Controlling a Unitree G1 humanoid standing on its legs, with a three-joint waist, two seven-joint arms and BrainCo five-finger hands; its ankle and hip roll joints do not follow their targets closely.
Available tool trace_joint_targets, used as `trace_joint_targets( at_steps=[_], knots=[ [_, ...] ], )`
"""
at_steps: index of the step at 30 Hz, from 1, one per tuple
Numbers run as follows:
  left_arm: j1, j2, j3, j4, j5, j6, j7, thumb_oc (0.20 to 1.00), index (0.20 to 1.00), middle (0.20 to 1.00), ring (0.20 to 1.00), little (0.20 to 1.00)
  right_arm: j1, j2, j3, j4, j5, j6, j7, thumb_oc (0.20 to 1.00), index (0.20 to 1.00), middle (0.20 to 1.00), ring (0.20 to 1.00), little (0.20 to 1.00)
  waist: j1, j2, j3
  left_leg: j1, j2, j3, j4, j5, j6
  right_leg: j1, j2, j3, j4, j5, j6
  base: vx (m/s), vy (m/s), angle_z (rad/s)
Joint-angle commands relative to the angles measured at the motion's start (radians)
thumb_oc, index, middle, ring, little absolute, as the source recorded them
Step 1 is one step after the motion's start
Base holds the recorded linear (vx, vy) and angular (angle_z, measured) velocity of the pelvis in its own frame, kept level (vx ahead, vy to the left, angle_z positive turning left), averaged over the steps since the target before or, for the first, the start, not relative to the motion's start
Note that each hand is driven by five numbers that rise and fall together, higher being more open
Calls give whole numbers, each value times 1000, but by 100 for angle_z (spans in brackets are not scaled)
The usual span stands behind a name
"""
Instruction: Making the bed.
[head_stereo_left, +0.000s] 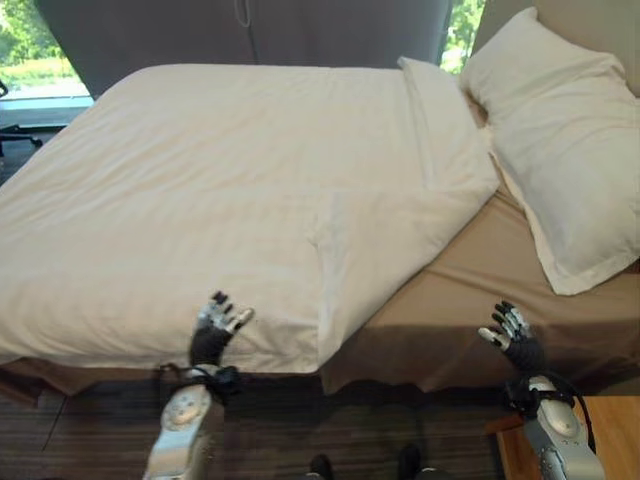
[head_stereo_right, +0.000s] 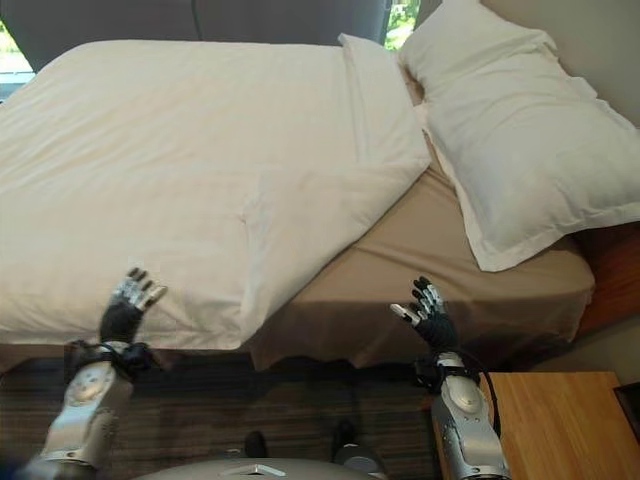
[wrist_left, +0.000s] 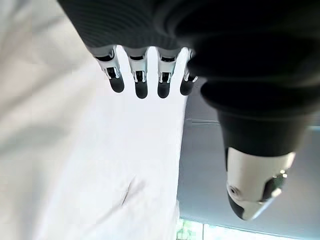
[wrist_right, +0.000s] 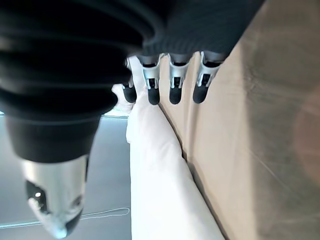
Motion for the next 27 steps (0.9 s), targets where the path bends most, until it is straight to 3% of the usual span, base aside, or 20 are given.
trace_joint_targets(
  at_steps=[1, 3, 4, 8, 11, 13, 19, 27],
  knots=[
    [-193, 125, 10, 19, 164, -33, 19, 1000, 1000, 1000, 1000, 1000, -55, -25, -17, -45, 27, -32, 24, 1000, 1000, 1000, 1000, 1000, -19, 4, -36, -8, 59, -44, 4, 65, -57, 53, 4, 17, 18, -47, 57, 43, 10, -22],
    [-288, 167, -3, 73, 181, -39, 36, 1000, 1000, 1000, 1000, 1000, -47, -25, -7, -49, 32, -25, 41, 1000, 1000, 1000, 1000, 1000, -34, 3, -41, -4, 62, -32, 4, 60, -61, 46, 8, 28, 18, -45, 60, 55, 6, -29],
    [-412, 230, -48, 169, 177, -37, 38, 1000, 1000, 1000, 1000, 1000, -22, -40, 7, -57, 33, -17, 66, 1000, 1000, 1000, 1000, 1000, -58, 6, -49, 3, 64, -16, 4, 58, -65, 39, 13, 38, 18, -42, 66, 50, 3, -22],
    [-561, 265, -122, 330, 104, -39, 41, 1000, 1000, 1000, 1000, 1000, -4, -44, 21, -58, 41, -16, 68, 1000, 1000, 1000, 1000, 1000, -82, 11, -51, 5, 66, -4, 4, 56, -69, 31, 17, 47, 18, -38, 71, 27, 11, -19],
    [-719, 407, -255, 516, 278, -21, 21, 1000, 1000, 1000, 1000, 1000, 21, -50, 30, -68, 55, -31, 69, 1000, 1000, 1000, 1000, 1000, -116, 19, -45, 1, 70, 10, 4, 54, -75, 15, 20, 59, 18, -34, 81, 12, 14, -18],
    [-737, 372, -250, 602, 179, -28, -4, 1000, 1000, 1000, 1000, 1000, 31, -44, 44, -72, 68, -38, 77, 1000, 1000, 1000, 1000, 1000, -127, 19, -44, -10, 72, 18, 4, 60, -78, -3, 21, 65, 18, -26, 83, -15, 7, -29],
    [-937, 363, -298, 901, 138, -1, 23, 1000, 1000, 1000, 1000, 1000, 61, -77, 54, -91, 78, -43, 69, 1000, 1000, 1000, 1000, 1000, -173, 17, -36, -30, 83, 45, 4, 62, -87, -42, 28, 86, 18, -15, 91, 6, 10, -10],
    [-1059, 445, -368, 927, 215, -20, 60, 1000, 1000, 1000, 1000, 1000, 43, -87, 101, -51, 106, -51, 80, 1000, 1000, 1000, 1000, 1000, -196, 11, -6, -100, 90, 64, 4, 76, -99, -137, 33, 115, 18, 12, 96, -13, -2, -14]
  ],
)
